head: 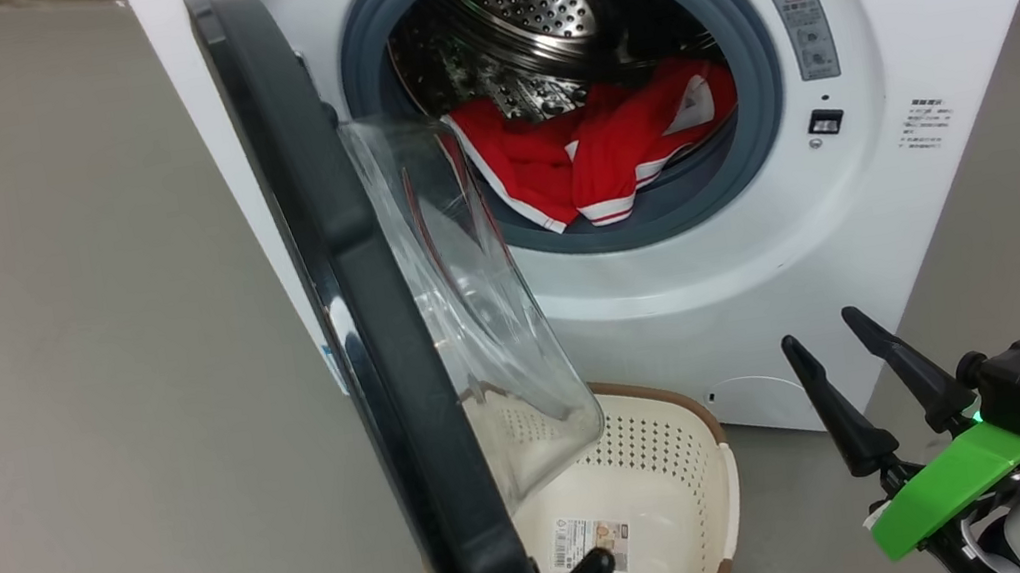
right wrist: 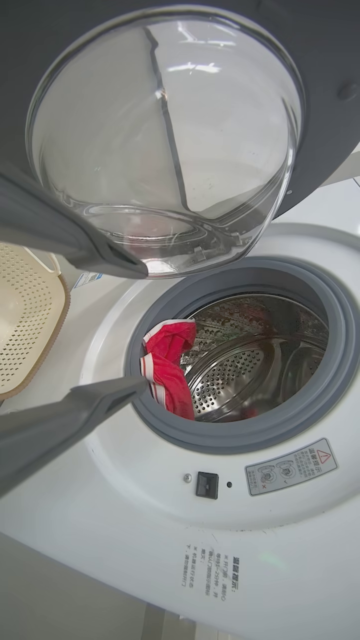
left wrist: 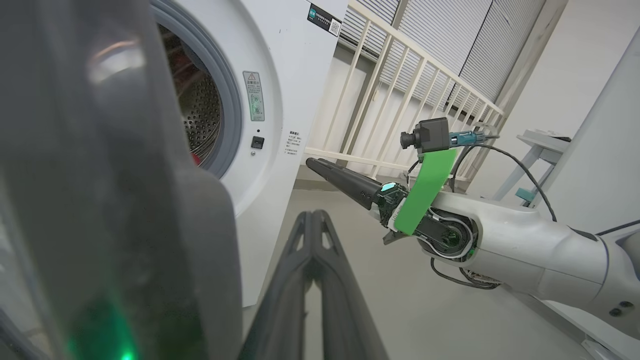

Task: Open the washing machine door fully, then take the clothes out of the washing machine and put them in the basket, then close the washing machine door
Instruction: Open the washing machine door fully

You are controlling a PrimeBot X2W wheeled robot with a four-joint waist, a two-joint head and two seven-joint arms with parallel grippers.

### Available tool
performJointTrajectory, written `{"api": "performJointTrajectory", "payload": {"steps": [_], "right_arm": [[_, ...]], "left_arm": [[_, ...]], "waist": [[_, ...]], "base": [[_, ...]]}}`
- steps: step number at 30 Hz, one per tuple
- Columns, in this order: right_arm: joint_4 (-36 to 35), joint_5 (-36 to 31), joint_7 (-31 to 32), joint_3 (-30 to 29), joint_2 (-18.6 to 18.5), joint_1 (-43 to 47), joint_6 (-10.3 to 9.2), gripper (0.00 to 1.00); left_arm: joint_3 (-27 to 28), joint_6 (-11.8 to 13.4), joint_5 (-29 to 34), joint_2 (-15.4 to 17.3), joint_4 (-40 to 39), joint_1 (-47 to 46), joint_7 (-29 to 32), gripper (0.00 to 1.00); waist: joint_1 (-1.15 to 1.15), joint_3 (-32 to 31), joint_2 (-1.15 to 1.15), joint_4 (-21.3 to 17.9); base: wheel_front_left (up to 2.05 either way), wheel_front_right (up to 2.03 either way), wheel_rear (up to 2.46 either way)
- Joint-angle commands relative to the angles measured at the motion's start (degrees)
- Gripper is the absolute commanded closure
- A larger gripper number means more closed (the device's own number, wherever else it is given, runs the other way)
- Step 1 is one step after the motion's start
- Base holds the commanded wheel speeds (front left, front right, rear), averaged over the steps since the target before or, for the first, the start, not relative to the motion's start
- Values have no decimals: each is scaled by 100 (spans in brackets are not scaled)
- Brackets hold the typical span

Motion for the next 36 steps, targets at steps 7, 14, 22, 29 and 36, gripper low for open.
{"api": "performJointTrajectory", "payload": {"steps": [7, 14, 22, 29, 36], "right_arm": [[-112, -27, -68, 77, 33, -17, 9, 0], [-101, -41, -68, 51, 82, 11, 9, 0], [-117, -62, -68, 58, 88, -1, 9, 0], [-114, -64, -68, 70, 94, -3, 9, 0], [-129, -62, -68, 104, 106, -2, 9, 0]], "left_arm": [[499, 238, -33, 400, -221, -31, -5, 100], [567, 363, -64, 558, -350, 93, 42, 100], [692, 511, -76, 707, -501, 165, 50, 100], [831, 600, -68, 824, -650, 291, 27, 100], [991, 695, -74, 967, -770, 385, 16, 100]], "waist": [[0, -23, 0, 173], [0, -43, 0, 281], [0, -10, 0, 409], [0, -27, 0, 486], [0, -30, 0, 511]], "base": [[0, 0, 0], [0, 0, 0], [0, 0, 0], [0, 0, 0], [0, 0, 0]]}}
